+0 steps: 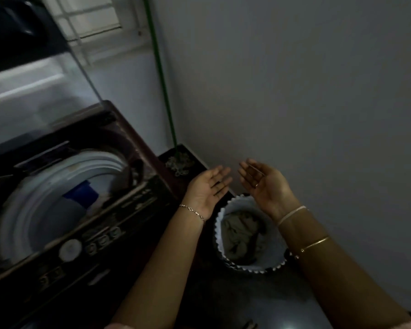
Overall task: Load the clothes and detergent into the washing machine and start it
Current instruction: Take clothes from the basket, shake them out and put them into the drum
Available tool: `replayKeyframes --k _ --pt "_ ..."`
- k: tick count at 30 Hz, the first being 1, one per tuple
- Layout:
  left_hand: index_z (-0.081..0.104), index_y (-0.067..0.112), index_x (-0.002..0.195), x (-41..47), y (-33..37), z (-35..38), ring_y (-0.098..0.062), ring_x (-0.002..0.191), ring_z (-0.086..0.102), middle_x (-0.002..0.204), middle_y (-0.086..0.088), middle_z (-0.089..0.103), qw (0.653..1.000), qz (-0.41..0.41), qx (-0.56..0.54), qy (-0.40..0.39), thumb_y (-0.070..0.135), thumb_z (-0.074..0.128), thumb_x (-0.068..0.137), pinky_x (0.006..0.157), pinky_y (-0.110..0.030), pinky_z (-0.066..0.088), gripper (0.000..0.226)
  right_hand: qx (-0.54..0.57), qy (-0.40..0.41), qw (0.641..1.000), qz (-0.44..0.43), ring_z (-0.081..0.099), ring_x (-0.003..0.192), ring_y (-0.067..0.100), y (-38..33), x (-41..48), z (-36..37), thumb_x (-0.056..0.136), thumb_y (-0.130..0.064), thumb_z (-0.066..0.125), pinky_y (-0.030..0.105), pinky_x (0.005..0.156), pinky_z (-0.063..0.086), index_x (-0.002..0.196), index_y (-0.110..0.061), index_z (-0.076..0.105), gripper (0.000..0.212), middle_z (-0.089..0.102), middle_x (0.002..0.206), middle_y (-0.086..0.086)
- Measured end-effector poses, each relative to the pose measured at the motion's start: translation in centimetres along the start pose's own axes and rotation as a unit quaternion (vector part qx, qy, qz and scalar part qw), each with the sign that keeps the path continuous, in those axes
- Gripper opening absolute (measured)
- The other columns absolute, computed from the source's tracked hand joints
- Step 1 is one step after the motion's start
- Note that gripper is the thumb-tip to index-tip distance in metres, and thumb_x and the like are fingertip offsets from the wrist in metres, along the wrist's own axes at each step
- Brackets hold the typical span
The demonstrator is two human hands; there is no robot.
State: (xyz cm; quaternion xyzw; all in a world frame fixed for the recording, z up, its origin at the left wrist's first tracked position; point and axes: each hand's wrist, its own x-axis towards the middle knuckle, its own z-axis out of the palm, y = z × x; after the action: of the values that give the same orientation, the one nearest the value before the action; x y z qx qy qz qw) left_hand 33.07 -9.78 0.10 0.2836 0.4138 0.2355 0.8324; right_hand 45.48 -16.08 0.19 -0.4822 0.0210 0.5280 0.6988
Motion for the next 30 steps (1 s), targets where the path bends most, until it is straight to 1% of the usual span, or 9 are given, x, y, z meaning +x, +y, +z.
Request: replayKeyframes --k 6,9,11,13,19,22,25,28,30 --pt "0.05 0.006 0.133 4.4 -6.5 4.9 -0.014 0.085 0.061 0.109 -0.003 0.064 0.996 -0.07 0.058 0.013 0.019 0.039 0.101 0.074 -0.024 0.046 0.037 0.013 0.09 0.995 0.031 0.061 0.082 0.017 -0.9 1.6 -9.6 0.098 -0.015 0.036 0.027 0.076 0.048 0.089 -0.012 0.059 0.025 0.068 0.082 0.002" --pt "0.051 0.009 0.132 7.2 -8.7 5.1 -0.017 0.093 0.062 0.099 0.0 0.065 0.991 -0.1 0.085 0.027 0.02 0.038 0.101 0.076 -0.024 0.045 0.035 0.014 0.125 0.991 0.053 0.059 0.078 0.016 0.1 3.2 -13.4 0.098 -0.015 0.036 0.027 0.073 0.046 0.087 -0.012 0.058 0.024 0.066 0.08 0.003" --pt "0.055 0.012 0.123 9.4 -10.3 4.4 -0.022 0.104 0.06 0.114 -0.005 0.065 0.987 -0.121 0.095 0.046 0.019 0.039 0.1 0.078 -0.025 0.045 0.029 0.009 0.156 0.985 0.076 0.059 0.076 0.017 1.2 4.6 -15.9 0.097 -0.014 0.036 0.027 0.069 0.047 0.085 -0.012 0.057 0.025 0.065 0.078 0.004" --pt "0.06 0.014 0.111 11.5 -11.8 3.3 -0.019 0.095 0.063 0.127 -0.008 0.062 0.982 -0.14 0.109 0.061 0.02 0.041 0.099 0.077 -0.025 0.046 0.023 0.002 0.184 0.978 0.098 0.059 0.076 0.018 2.8 6.1 -18.3 0.097 -0.012 0.036 0.027 0.068 0.046 0.084 -0.012 0.056 0.024 0.063 0.082 0.005" --pt "0.057 0.009 0.124 17.3 -16.5 -0.1 -0.017 0.091 0.062 0.112 -0.003 0.067 0.968 -0.193 0.122 0.106 0.02 0.044 0.1 0.075 -0.025 0.048 0.03 -0.027 0.222 0.962 0.158 0.058 0.074 0.013 7.7 11.6 -23.7 0.099 -0.015 0.034 0.024 0.067 0.043 0.094 -0.012 0.058 0.025 0.07 0.063 -0.004" --pt "0.061 0.013 0.107 20.7 -19.2 -1.5 -0.02 0.103 0.058 0.124 -0.007 0.063 0.961 -0.22 0.127 0.107 0.02 0.041 0.101 0.081 -0.027 0.047 0.022 -0.006 0.236 0.959 0.153 0.058 0.078 0.013 9.9 15.1 -26.1 0.099 -0.016 0.034 0.023 0.069 0.045 0.096 -0.012 0.059 0.026 0.066 0.084 0.002" --pt "0.057 0.011 0.121 24.7 -22.5 -3.3 -0.019 0.106 0.055 0.129 -0.006 0.06 0.953 -0.23 0.159 0.117 0.021 0.04 0.101 0.096 -0.032 0.042 0.028 -0.071 0.235 0.955 0.167 0.057 0.082 0.012 12.5 19.3 -28.1 0.1 -0.017 0.032 0.021 0.068 0.042 0.115 -0.012 0.057 0.03 0.063 0.1 0.005" --pt "0.055 0.013 0.125 28.4 -26.0 -5.6 -0.017 0.105 0.053 0.13 -0.003 0.059 0.944 -0.248 0.179 0.126 0.022 0.041 0.1 0.094 -0.031 0.04 0.03 -0.148 0.2 0.953 0.175 0.055 0.114 0.026 15.0 23.7 -30.5 0.099 -0.019 0.032 0.034 0.096 0.042 0.128 -0.01 0.055 0.038 0.057 0.132 0.011" --pt "0.056 0.015 0.124 30.9 -28.1 -7.4 -0.017 0.105 0.053 0.131 -0.003 0.058 0.939 -0.26 0.183 0.13 0.023 0.044 0.1 0.093 -0.031 0.041 0.029 -0.176 0.193 0.95 0.172 0.05 0.124 0.029 16.4 26.5 -31.8 0.097 -0.02 0.036 0.041 0.108 0.035 0.126 -0.011 0.057 0.038 0.056 0.135 0.01"
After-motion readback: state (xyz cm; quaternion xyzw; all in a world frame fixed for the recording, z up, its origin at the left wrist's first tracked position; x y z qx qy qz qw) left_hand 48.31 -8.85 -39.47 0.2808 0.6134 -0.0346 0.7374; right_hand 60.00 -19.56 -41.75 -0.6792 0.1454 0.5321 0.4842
